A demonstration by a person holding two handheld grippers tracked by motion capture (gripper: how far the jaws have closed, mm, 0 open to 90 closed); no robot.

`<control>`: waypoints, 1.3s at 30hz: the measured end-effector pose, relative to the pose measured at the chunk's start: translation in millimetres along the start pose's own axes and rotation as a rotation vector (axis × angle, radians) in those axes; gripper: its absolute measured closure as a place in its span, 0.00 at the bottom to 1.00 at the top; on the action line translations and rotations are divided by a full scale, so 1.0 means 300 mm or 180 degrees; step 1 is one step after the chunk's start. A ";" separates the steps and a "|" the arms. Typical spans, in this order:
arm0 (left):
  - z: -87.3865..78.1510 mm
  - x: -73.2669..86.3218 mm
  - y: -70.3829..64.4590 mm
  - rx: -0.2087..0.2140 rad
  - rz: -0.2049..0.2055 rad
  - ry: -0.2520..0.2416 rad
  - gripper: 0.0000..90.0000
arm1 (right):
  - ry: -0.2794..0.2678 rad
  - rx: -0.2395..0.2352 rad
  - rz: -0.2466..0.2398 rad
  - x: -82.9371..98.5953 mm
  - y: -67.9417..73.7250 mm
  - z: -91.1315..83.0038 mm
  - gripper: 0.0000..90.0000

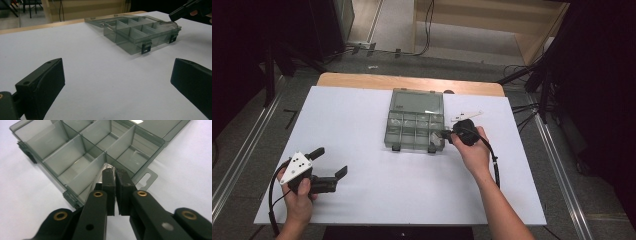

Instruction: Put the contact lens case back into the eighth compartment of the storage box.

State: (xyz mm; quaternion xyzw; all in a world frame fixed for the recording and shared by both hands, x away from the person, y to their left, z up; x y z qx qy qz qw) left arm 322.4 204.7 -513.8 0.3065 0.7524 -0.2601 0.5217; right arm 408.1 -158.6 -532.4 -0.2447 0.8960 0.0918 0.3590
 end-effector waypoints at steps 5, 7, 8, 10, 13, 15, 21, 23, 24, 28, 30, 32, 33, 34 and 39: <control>0.021 -0.026 -0.021 0.0058 0.0064 0.0027 0.00 | 0.0018 0.0004 0.0003 0.007 -0.003 -0.001 0.96; 0.031 -0.032 -0.027 0.0078 0.0071 0.0034 0.00 | 0.0096 0.0057 -0.0050 0.018 -0.003 0.004 0.96; 0.037 -0.036 -0.032 0.0096 0.0056 0.0034 0.00 | 0.0083 0.0043 -0.0050 0.021 -0.002 0.005 0.96; 0.046 -0.048 -0.038 0.0119 0.0048 0.0017 0.00 | 0.0070 0.0015 -0.0028 0.024 -0.002 0.003 0.96; 0.060 -0.067 -0.046 0.0150 0.0038 0.0003 0.00 | 0.0024 -0.0003 -0.0009 0.021 -0.004 -0.003 0.95; 0.073 -0.080 -0.052 0.0185 0.0021 -0.0005 0.00 | -0.0062 -0.0068 0.0063 0.011 -0.006 -0.015 0.95; 0.121 -0.108 -0.055 0.0256 -0.0016 -0.0004 0.00 | -0.0194 -0.0160 0.0179 -0.012 -0.028 -0.044 0.89; 0.139 -0.122 -0.055 0.0288 -0.0022 -0.0010 0.00 | -0.0204 -0.0182 0.0194 -0.013 -0.032 -0.046 0.83; 0.149 -0.131 -0.056 0.0300 -0.0025 -0.0013 0.00 | -0.0208 -0.0191 0.0202 -0.013 -0.032 -0.046 0.80; 0.180 -0.158 -0.060 0.0338 -0.0031 -0.0031 0.00 | -0.0234 -0.0226 0.0221 -0.015 -0.031 -0.045 0.57; 0.192 -0.170 -0.060 0.0350 -0.0030 -0.0043 0.00 | -0.0267 -0.0212 0.0204 -0.018 -0.029 -0.043 0.45; 0.204 -0.183 -0.060 0.0362 -0.0011 -0.0040 0.00 | -0.0326 -0.0228 0.0215 -0.024 -0.026 -0.045 0.31; 0.210 -0.189 -0.060 0.0370 -0.0014 -0.0046 0.00 | -0.0341 -0.0219 0.0226 -0.026 -0.026 -0.047 0.28; 0.216 -0.195 -0.060 0.0375 -0.0008 -0.0038 0.00 | -0.0367 -0.0214 0.0237 -0.029 -0.026 -0.049 0.22; 0.239 -0.225 -0.051 0.0401 -0.0024 -0.0073 0.00 | -0.0482 -0.0174 0.0297 -0.044 -0.029 -0.056 0.02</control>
Point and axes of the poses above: each handheld gripper's, and its own axes: z roughly forward along the jaws, x roughly out of its underside, y roughly to its left, the point moved 9 cm from there along z, roughly forward along the jaws, and after that the axes turned 8 degrees about x, right-handed, at the moved point
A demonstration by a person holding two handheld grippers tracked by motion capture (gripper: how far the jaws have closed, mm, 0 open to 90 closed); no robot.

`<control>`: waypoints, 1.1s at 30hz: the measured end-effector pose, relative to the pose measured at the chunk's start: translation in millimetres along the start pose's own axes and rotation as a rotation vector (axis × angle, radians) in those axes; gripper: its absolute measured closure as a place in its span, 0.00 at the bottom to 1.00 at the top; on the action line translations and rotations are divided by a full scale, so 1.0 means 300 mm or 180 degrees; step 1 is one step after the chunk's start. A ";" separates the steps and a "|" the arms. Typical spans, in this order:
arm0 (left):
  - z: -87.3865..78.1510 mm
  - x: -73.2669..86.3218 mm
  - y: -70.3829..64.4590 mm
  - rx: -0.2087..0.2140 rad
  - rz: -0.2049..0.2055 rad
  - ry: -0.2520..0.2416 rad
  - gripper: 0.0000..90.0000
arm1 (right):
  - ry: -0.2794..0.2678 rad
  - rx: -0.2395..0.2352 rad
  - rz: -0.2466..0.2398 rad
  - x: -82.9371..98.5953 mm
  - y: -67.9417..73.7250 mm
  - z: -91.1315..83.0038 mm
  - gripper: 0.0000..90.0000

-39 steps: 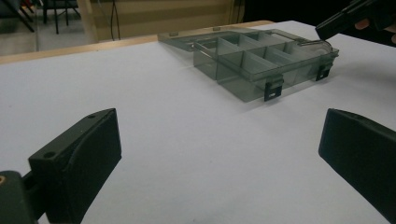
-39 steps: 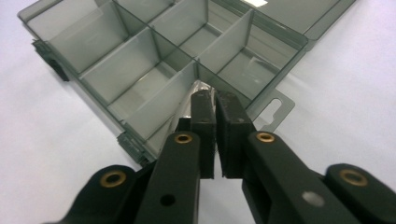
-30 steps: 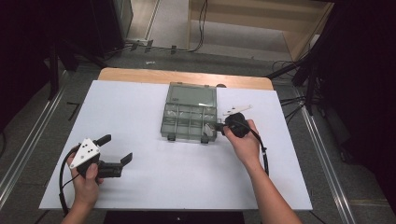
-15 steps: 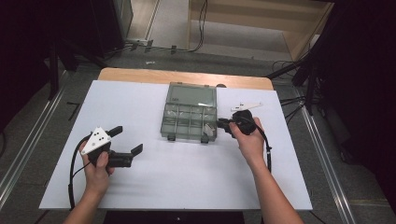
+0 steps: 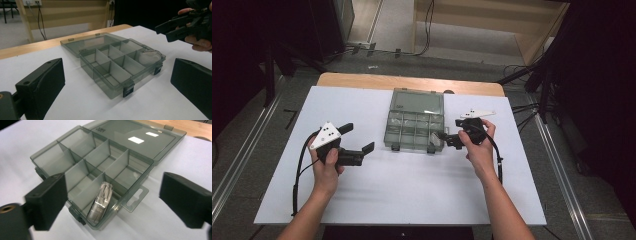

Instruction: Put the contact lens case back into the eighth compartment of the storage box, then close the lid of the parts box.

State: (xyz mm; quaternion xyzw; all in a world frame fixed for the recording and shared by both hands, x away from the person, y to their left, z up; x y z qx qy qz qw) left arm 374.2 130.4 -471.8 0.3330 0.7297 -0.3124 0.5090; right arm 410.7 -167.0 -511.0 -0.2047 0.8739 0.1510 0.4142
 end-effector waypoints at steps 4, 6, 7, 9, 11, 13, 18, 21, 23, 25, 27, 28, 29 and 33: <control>0.015 -0.015 0.010 0.0024 -0.0034 -0.0024 0.00 | -0.0085 0.0026 0.0091 -0.012 -0.009 -0.008 0.00; 0.027 -0.023 0.014 0.0033 -0.0041 -0.0025 0.00 | -0.0097 0.0018 0.0126 -0.014 -0.011 -0.010 0.00; 0.031 -0.024 0.015 0.0037 -0.0038 -0.0016 0.00 | -0.0093 0.0036 0.0133 -0.014 -0.014 -0.009 0.00; 0.044 -0.032 0.015 0.0046 -0.0030 -0.0012 0.00 | -0.0109 0.0056 0.0140 -0.014 -0.018 -0.008 0.00; 0.053 -0.037 0.015 0.0052 -0.0021 -0.0007 0.00 | -0.0136 0.0079 0.0153 -0.016 -0.023 -0.009 0.00; 0.064 -0.041 0.015 0.0068 -0.0024 0.0000 0.00 | -0.0167 0.0062 0.0165 -0.019 -0.024 -0.009 0.00; 0.099 -0.049 0.023 0.0100 -0.0059 -0.0002 0.00 | -0.0239 0.0072 0.0210 -0.029 -0.034 -0.011 0.00; 0.122 -0.052 0.025 0.0124 -0.0060 0.0015 0.00 | -0.0251 0.0066 0.0257 -0.029 -0.045 -0.006 0.00; 0.135 -0.055 0.025 0.0144 -0.0048 0.0027 0.00 | -0.0241 0.0073 0.0277 -0.028 -0.050 -0.002 0.00; 0.149 -0.062 0.029 0.0148 -0.0038 0.0022 0.00 | -0.0246 0.0075 0.0302 -0.030 -0.056 0.003 0.00; 0.163 -0.069 0.038 0.0138 -0.0041 0.0018 0.00 | -0.0268 0.0078 0.0326 -0.035 -0.063 0.006 0.00; 0.168 -0.070 0.041 0.0137 -0.0046 0.0021 0.00 | -0.0270 0.0085 0.0345 -0.038 -0.066 0.009 0.00; 0.175 -0.072 0.046 0.0132 -0.0046 0.0035 0.00 | -0.0273 0.0081 0.0362 -0.041 -0.067 0.010 0.00; 0.201 -0.078 0.070 0.0127 -0.0060 0.0075 0.00 | -0.0285 0.0072 0.0367 -0.052 -0.070 0.022 0.00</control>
Point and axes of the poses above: each handheld gripper's, and its own axes: z roughly forward along the jaws, x roughly out of its underside, y roughly to its left, the point moved 9 cm from there along z, roughly forward along the jaws, and after that the axes turned 8 degrees about x, right-handed, at the moved point
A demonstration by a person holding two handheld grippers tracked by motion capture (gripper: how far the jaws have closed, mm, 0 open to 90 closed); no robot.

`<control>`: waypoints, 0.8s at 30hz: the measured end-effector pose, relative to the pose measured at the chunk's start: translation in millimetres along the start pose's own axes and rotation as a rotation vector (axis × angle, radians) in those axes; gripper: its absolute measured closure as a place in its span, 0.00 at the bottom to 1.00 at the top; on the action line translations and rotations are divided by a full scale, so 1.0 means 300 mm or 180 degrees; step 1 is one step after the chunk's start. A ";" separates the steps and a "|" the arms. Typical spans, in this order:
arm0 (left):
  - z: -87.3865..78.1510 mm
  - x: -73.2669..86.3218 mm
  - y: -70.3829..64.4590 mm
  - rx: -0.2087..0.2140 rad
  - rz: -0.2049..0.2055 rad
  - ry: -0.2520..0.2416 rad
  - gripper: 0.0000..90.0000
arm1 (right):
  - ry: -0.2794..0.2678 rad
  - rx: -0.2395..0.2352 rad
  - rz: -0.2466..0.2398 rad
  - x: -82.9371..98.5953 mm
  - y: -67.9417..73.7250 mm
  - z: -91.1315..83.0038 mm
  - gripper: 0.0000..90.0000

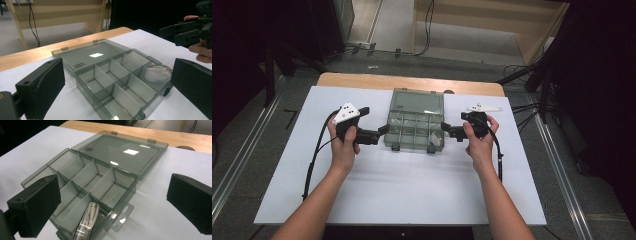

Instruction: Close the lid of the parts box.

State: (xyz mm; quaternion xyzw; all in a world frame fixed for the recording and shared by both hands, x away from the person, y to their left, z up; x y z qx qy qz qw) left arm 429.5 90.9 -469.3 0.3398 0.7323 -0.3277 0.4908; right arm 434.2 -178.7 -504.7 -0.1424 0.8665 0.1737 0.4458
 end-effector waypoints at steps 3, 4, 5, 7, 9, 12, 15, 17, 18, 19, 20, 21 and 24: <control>0.021 0.000 0.026 -0.0028 -0.0032 0.0039 0.00 | 0.0019 0.0000 0.0016 -0.003 -0.007 0.016 0.00; 0.027 0.001 0.031 -0.0030 -0.0041 0.0048 0.00 | 0.0017 -0.0008 0.0038 -0.004 -0.010 0.025 0.00; 0.034 0.001 0.039 -0.0033 -0.0051 0.0047 0.00 | 0.0023 -0.0008 0.0049 -0.004 -0.011 0.030 0.00; 0.048 0.001 0.053 -0.0034 -0.0060 0.0040 0.00 | 0.0028 -0.0016 0.0063 -0.006 -0.014 0.042 0.00; 0.061 -0.002 0.064 -0.0036 -0.0048 0.0026 0.00 | 0.0035 -0.0023 0.0083 -0.007 -0.018 0.054 0.00; 0.084 -0.006 0.076 -0.0003 -0.0052 0.0038 0.00 | 0.0047 -0.0014 0.0098 -0.009 -0.028 0.068 0.00; 0.107 -0.016 0.092 0.0006 -0.0086 0.0023 0.00 | 0.0037 -0.0013 0.0129 -0.012 -0.040 0.080 0.00; 0.122 -0.018 0.102 0.0003 -0.0085 0.0037 0.00 | 0.0043 -0.0002 0.0167 -0.010 -0.050 0.091 0.00; 0.134 -0.017 0.108 0.0026 -0.0092 0.0045 0.00 | 0.0045 -0.0004 0.0176 -0.010 -0.053 0.094 0.00; 0.141 -0.016 0.112 0.0029 -0.0096 0.0061 0.00 | 0.0050 -0.0003 0.0197 -0.009 -0.056 0.098 0.00; 0.151 -0.012 0.120 0.0025 -0.0105 0.0089 0.00 | 0.0046 -0.0002 0.0206 -0.009 -0.059 0.102 0.00; 0.163 -0.009 0.129 0.0042 -0.0139 0.0091 0.00 | 0.0048 -0.0004 0.0226 -0.008 -0.061 0.107 0.00; 0.185 -0.001 0.149 0.0044 -0.0187 0.0128 0.00 | 0.0066 -0.0010 0.0268 -0.007 -0.068 0.125 0.00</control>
Point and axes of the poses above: each handheld gripper's, and its own axes: z roughly forward along the jaws, x roughly out of its underside, y roughly to its left, the point moved 9 cm from there along z, roughly forward along the jaws, and after that the axes turned 8 degrees about x, right-handed, at the moved point
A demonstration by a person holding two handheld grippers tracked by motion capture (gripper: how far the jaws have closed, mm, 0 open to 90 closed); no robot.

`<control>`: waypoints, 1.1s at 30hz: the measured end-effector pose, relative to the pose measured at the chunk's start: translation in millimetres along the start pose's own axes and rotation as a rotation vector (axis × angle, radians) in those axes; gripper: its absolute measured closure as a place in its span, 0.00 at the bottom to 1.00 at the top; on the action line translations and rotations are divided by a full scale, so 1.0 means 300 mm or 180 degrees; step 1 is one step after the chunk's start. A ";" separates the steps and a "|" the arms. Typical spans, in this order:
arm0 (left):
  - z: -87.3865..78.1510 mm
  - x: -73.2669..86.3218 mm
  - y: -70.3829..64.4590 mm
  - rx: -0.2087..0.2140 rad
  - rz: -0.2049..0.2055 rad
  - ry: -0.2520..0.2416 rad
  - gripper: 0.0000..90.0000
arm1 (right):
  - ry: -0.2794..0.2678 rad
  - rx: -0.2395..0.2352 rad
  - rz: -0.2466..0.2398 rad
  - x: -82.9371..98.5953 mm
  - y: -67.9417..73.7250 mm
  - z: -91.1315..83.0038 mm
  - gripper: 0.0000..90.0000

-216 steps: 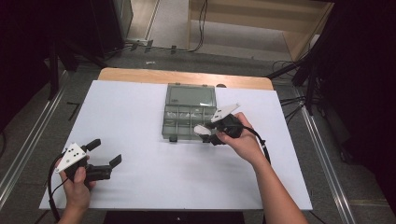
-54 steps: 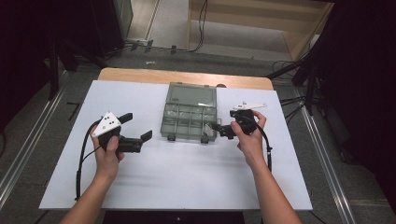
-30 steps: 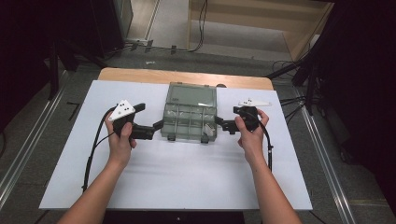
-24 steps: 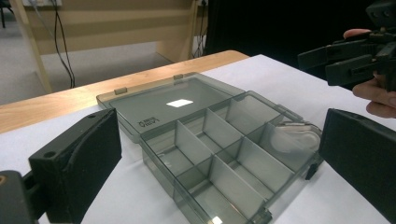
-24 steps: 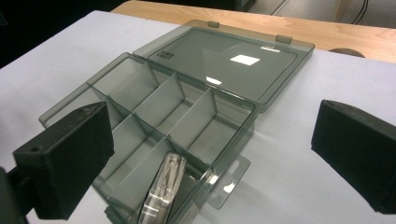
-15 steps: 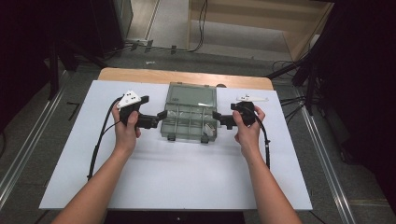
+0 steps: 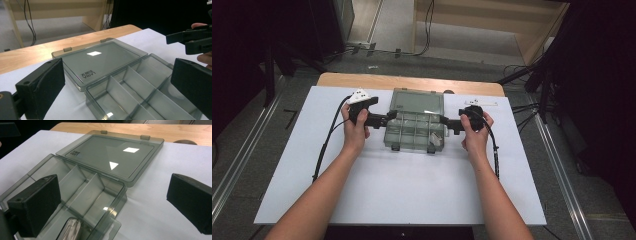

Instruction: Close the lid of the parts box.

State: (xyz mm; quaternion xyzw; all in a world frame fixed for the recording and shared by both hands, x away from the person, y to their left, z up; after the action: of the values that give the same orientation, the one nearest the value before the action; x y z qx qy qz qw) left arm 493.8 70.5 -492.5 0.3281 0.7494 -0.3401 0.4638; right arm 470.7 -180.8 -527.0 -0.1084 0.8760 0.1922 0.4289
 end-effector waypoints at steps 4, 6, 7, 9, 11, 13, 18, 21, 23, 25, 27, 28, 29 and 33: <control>0.033 0.010 0.023 0.0006 -0.0050 0.0060 0.00 | 0.0006 -0.0007 0.0019 -0.013 -0.011 0.022 0.00; 0.048 0.015 0.034 0.0013 -0.0084 0.0077 0.00 | -0.0002 -0.0020 0.0043 -0.021 -0.015 0.033 0.00; 0.059 0.018 0.041 0.0009 -0.0111 0.0083 0.00 | 0.0000 -0.0026 0.0037 -0.023 -0.017 0.040 0.00; 0.075 0.023 0.051 0.0000 -0.0124 0.0124 0.00 | 0.0023 -0.0021 0.0050 -0.026 -0.022 0.051 0.00; 0.091 0.024 0.060 0.0006 -0.0164 0.0141 0.00 | 0.0035 -0.0035 0.0059 -0.027 -0.028 0.063 0.00; 0.106 0.022 0.070 0.0013 -0.0195 0.0162 0.00 | 0.0041 -0.0039 0.0086 -0.029 -0.032 0.073 0.00; 0.132 0.024 0.106 -0.0043 -0.0284 0.0215 0.02 | 0.0069 -0.0080 0.0148 -0.029 -0.039 0.103 0.00; 0.143 0.032 0.128 -0.0071 -0.0368 0.0252 0.03 | 0.0118 -0.0093 0.0162 -0.024 -0.044 0.121 0.00; 0.148 0.034 0.141 -0.0077 -0.0421 0.0262 0.04 | 0.0136 -0.0130 0.0191 -0.025 -0.044 0.129 0.00; 0.154 0.038 0.151 -0.0070 -0.0497 0.0299 0.06 | 0.0135 -0.0161 0.0213 -0.030 -0.041 0.135 0.00; 0.158 0.039 0.155 -0.0065 -0.0542 0.0302 0.06 | 0.0147 -0.0200 0.0244 -0.033 -0.038 0.141 0.00; 0.161 0.039 0.157 -0.0079 -0.0581 0.0289 0.06 | 0.0166 -0.0236 0.0267 -0.033 -0.037 0.146 0.00; 0.163 0.041 0.160 -0.0091 -0.0590 0.0297 0.07 | 0.0181 -0.0255 0.0291 -0.033 -0.036 0.154 0.00; 0.175 0.049 0.164 -0.0125 -0.0667 0.0318 0.15 | 0.0234 -0.0262 0.0347 -0.035 -0.037 0.168 0.01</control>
State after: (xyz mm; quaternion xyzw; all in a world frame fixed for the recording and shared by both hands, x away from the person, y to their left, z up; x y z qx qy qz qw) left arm 553.2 57.6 -533.9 0.2554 0.8083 -0.3552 0.3941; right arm 517.0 -168.9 -549.6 -0.0850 0.8871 0.2470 0.3806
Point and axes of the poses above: each handheld gripper's, and its own axes: z roughly forward along the jaws, x roughly out of its underside, y roughly to its left, the point moved 9 cm from there along z, roughly forward along the jaws, and after that the axes turned 8 degrees about x, right-handed, at the moved point
